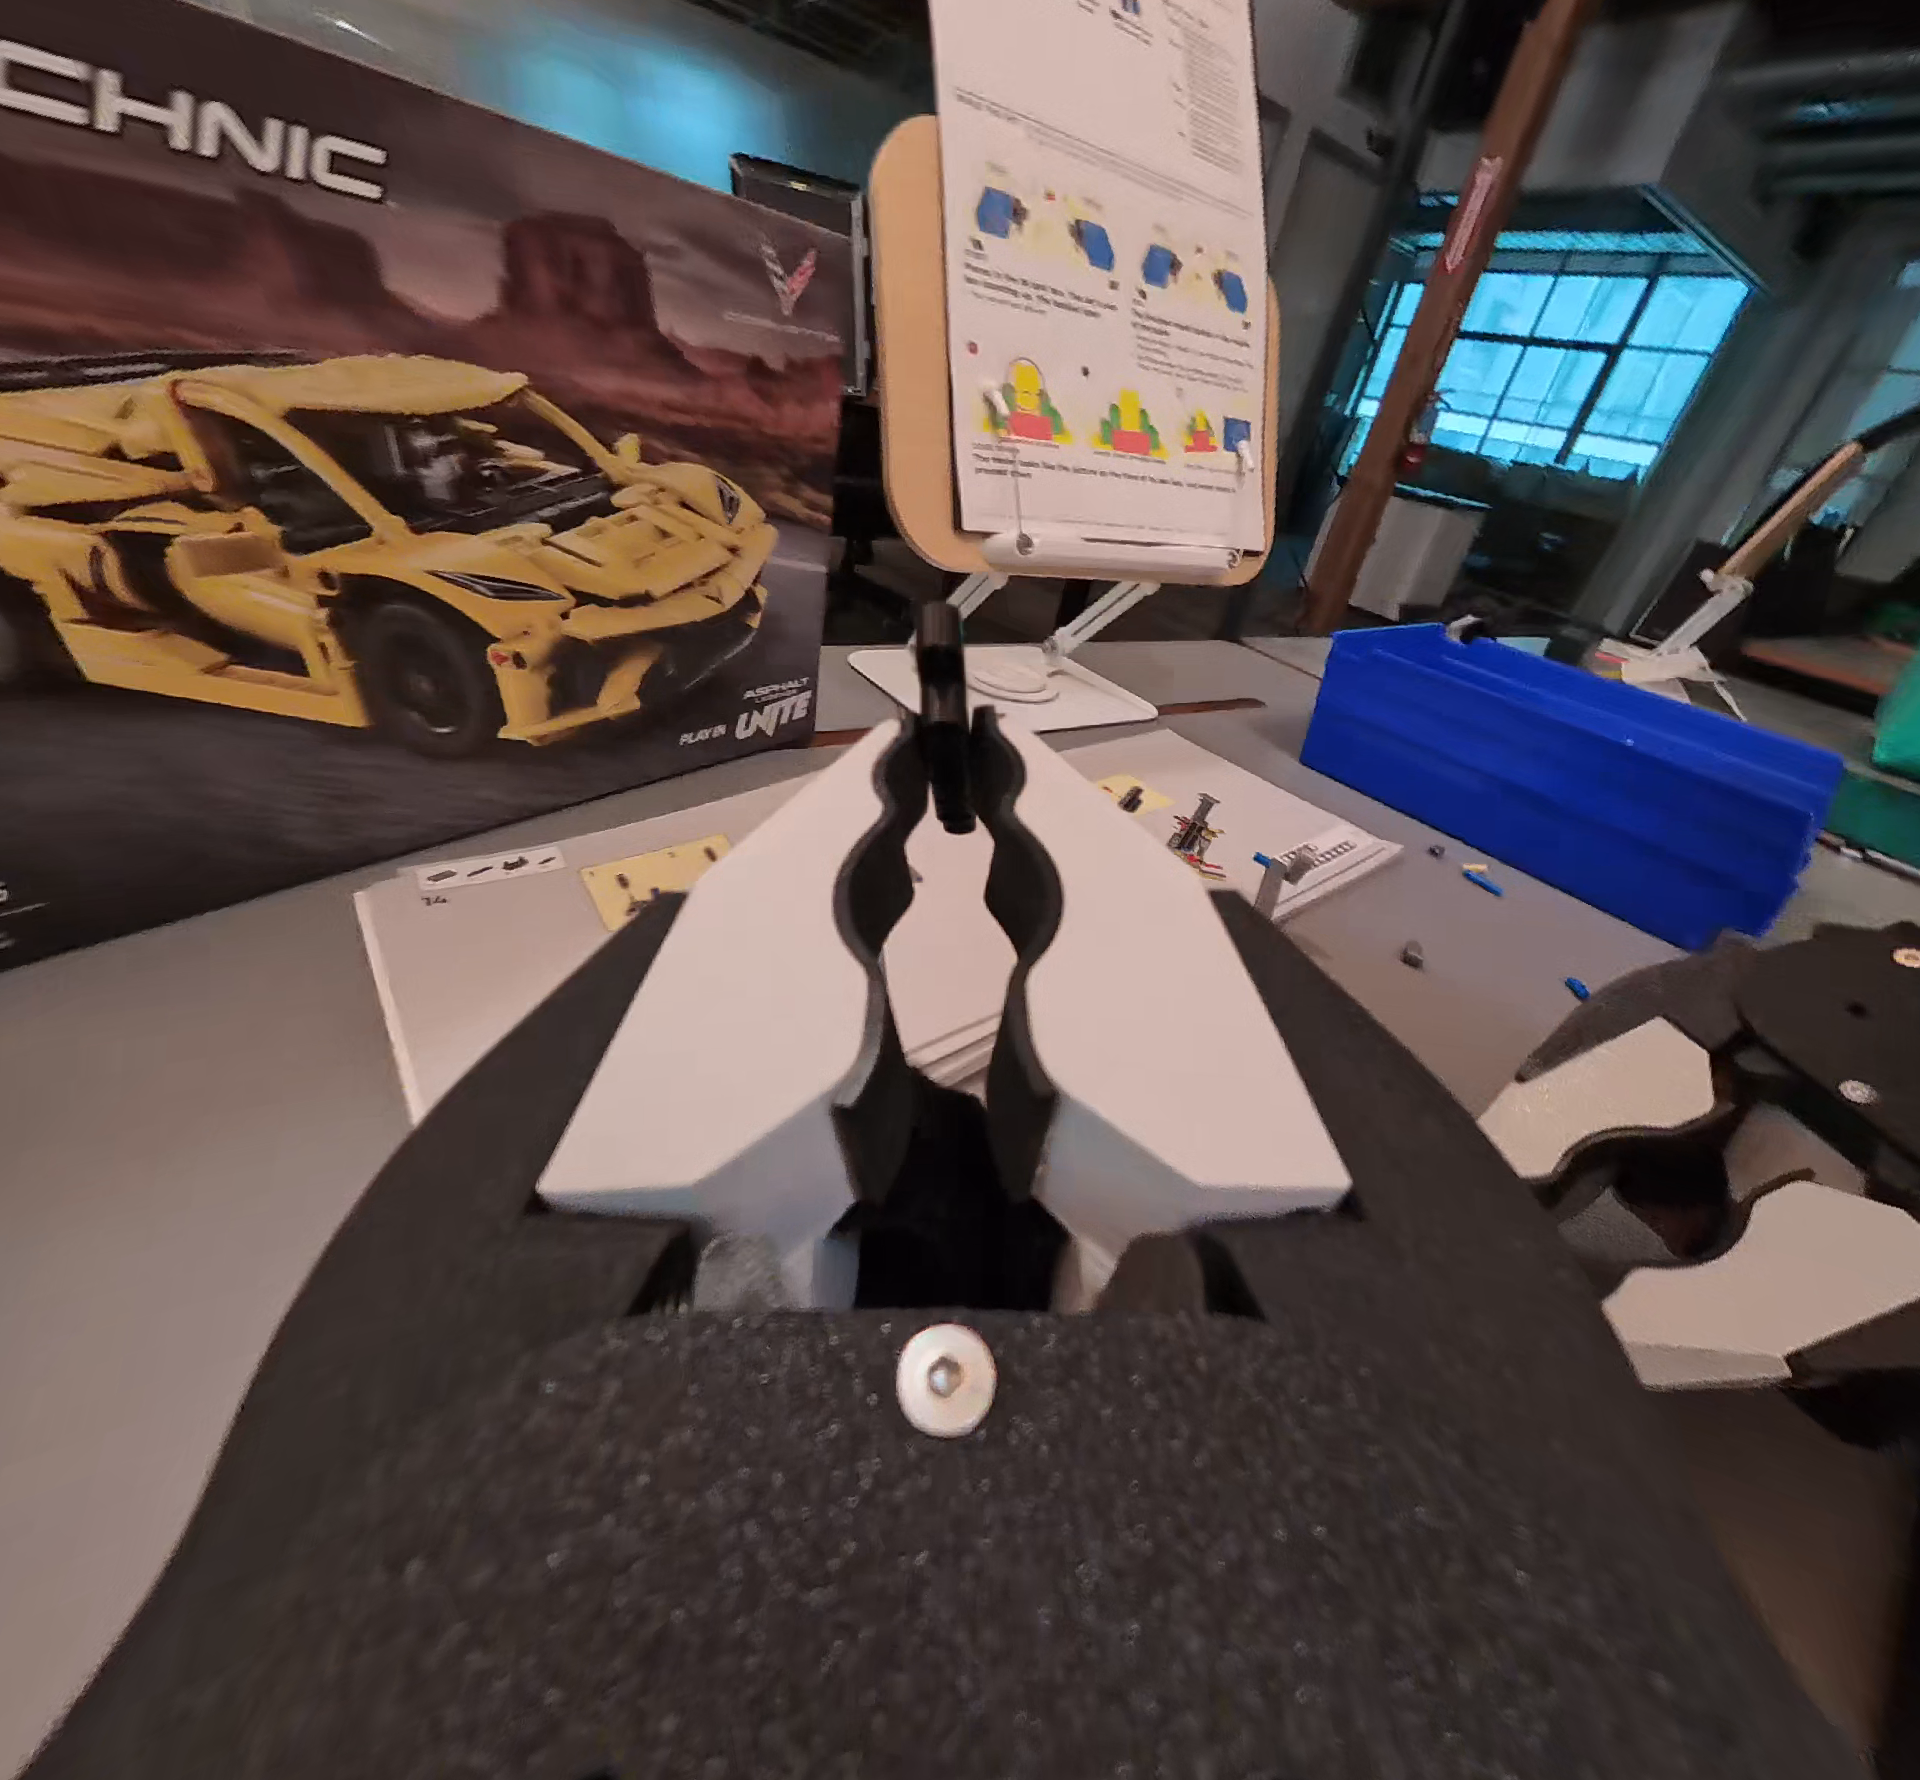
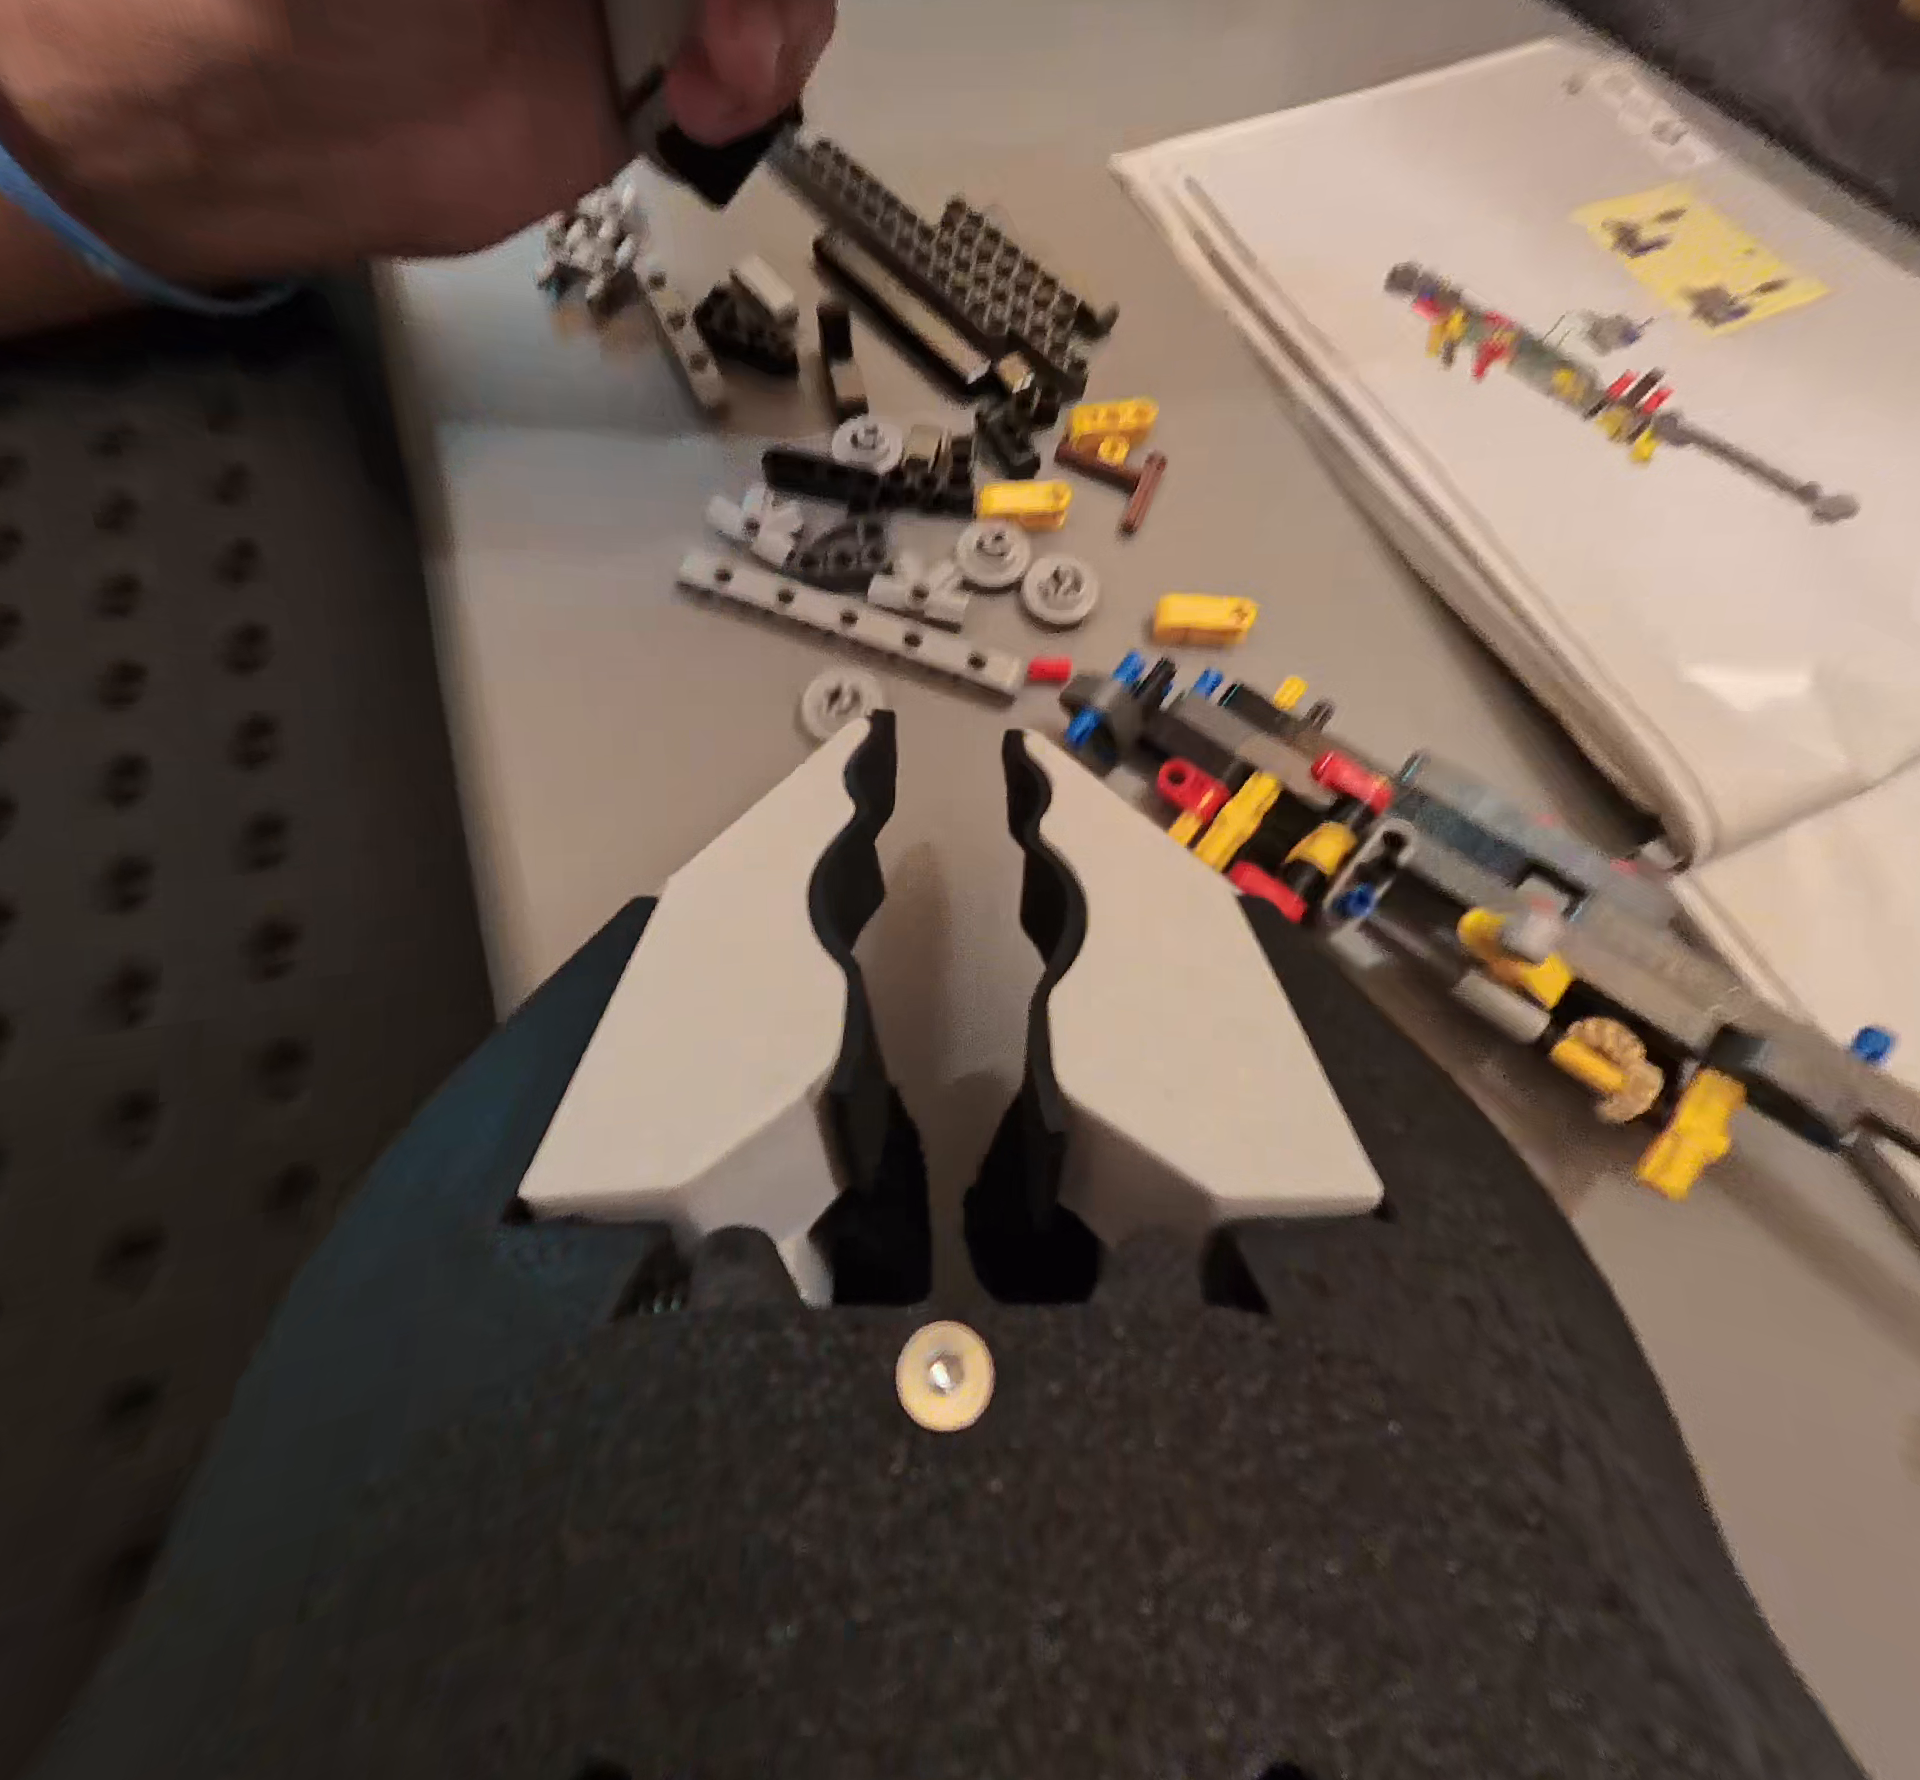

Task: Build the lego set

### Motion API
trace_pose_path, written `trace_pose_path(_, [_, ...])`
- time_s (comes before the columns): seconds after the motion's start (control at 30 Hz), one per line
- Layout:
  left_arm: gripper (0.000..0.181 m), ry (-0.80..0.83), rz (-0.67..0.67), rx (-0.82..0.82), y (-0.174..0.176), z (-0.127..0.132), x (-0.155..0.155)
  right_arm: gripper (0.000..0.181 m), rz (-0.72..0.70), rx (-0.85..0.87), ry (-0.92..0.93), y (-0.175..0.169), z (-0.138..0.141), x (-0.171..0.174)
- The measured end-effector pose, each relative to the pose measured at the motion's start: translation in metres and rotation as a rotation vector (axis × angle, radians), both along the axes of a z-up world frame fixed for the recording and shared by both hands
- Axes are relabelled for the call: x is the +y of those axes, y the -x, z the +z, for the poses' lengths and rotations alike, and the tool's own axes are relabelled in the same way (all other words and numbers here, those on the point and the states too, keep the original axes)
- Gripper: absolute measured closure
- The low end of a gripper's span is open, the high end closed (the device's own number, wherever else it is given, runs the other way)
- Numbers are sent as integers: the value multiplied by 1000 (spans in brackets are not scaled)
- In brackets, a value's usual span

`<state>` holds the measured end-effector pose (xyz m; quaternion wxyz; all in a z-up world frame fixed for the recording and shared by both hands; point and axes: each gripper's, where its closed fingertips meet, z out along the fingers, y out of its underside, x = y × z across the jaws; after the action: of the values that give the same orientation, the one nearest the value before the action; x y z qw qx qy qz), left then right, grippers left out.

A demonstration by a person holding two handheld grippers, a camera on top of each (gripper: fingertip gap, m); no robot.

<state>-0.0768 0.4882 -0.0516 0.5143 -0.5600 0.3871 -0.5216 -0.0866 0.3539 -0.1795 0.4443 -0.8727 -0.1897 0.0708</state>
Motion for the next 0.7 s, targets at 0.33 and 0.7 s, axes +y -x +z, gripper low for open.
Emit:
trace_pose_path(0.33, [175,-20,-71,35,-9,-5,-15,162,308,-230,344,-10,-5,43])
trace_pose_path(0.7, [175,77,-108,12,-7,-6,-8,163,501,-356,554,-12,-32,32])
